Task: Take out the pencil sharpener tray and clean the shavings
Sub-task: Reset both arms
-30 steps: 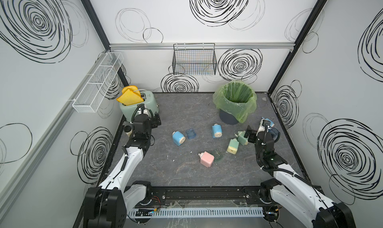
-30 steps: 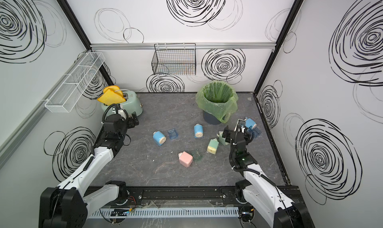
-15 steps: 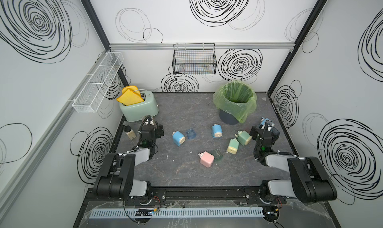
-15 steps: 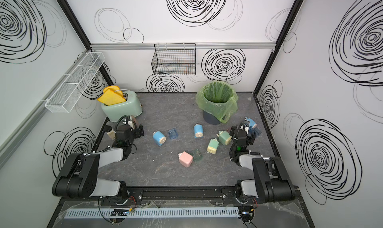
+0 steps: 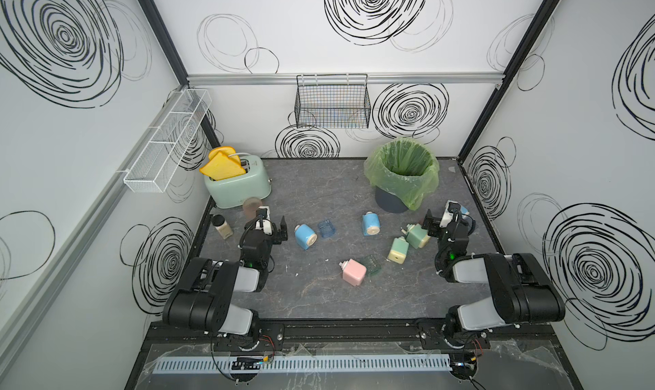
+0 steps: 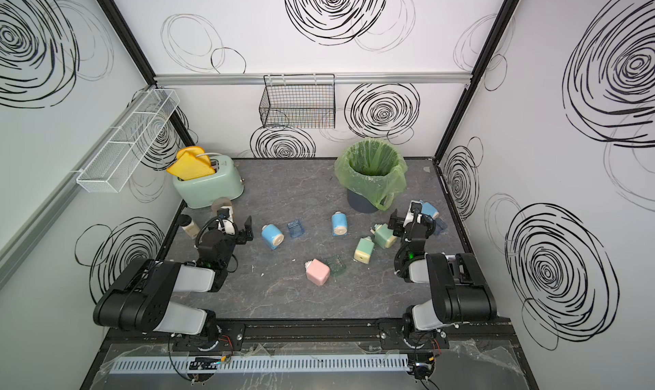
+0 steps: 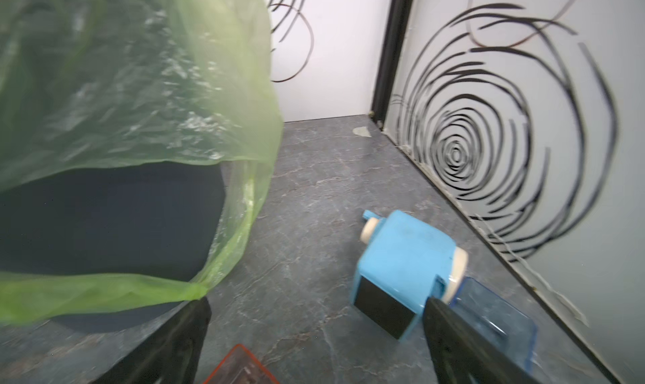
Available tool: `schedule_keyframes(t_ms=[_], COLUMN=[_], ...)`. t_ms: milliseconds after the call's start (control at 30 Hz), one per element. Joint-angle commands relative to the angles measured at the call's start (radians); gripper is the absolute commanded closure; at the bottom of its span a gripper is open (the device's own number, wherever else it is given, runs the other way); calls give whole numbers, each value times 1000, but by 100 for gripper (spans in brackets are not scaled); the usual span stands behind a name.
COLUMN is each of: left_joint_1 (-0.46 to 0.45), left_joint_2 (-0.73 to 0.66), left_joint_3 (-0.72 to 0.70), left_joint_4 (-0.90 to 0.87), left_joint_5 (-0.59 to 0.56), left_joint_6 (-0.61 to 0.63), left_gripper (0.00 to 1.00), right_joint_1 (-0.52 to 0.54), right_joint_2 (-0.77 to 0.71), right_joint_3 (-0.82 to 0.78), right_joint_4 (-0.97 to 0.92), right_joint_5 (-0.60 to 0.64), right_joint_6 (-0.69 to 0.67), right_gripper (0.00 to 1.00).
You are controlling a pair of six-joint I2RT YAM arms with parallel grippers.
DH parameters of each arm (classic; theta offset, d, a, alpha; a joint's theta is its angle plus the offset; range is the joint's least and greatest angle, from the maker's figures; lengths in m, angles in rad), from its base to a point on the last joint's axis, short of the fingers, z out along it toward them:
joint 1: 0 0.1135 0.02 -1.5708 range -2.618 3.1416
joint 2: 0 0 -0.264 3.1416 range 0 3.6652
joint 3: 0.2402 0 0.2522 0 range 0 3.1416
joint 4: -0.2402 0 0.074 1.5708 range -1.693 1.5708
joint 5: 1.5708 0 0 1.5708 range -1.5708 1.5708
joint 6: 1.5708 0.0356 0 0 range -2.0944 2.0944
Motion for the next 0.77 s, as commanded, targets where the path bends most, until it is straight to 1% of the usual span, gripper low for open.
schedule_keyframes(t_ms=[0, 33, 100, 167, 200, 233, 300, 367, 433, 633, 733], left_joint_1=[17, 7, -24, -43, -43, -40, -36, -33, -19, 3, 7], left_joint_2=[-3, -8, -8, -5, -5, -4, -5, -5, -5, -3, -5], left_joint_3=[22, 19, 3, -14, -15, -11, -9, -8, 2, 18, 16], left_joint_4=[143, 146, 181, 214, 217, 213, 207, 203, 183, 153, 156], left_joint_5=[5, -12, -78, -123, -125, -119, -114, -107, -77, -25, -18], left_joint_6=[13, 15, 26, 35, 37, 35, 33, 31, 26, 17, 15], left_gripper=[3, 3, 3, 3, 3, 3, 3, 3, 3, 3, 3], right_joint_1=[-16, -12, -12, -19, -19, -21, -22, -22, -22, -19, -11], right_joint_2=[60, 74, 26, 53, 46, 29, 41, 30, 37, 34, 34], right_joint_3=[-60, -69, -42, -64, -67, -60, -65, -58, -64, -60, -55], right_joint_4=[222, 278, 152, 230, 230, 187, 213, 185, 209, 194, 190], right_joint_5=[-158, -145, -135, -67, -49, -55, -55, -56, -56, -58, -53], right_joint_6=[-53, -51, -50, -13, -5, -3, -4, -4, -4, -11, -18], right_gripper=[1, 1, 1, 1, 2, 1, 1, 1, 1, 1, 1])
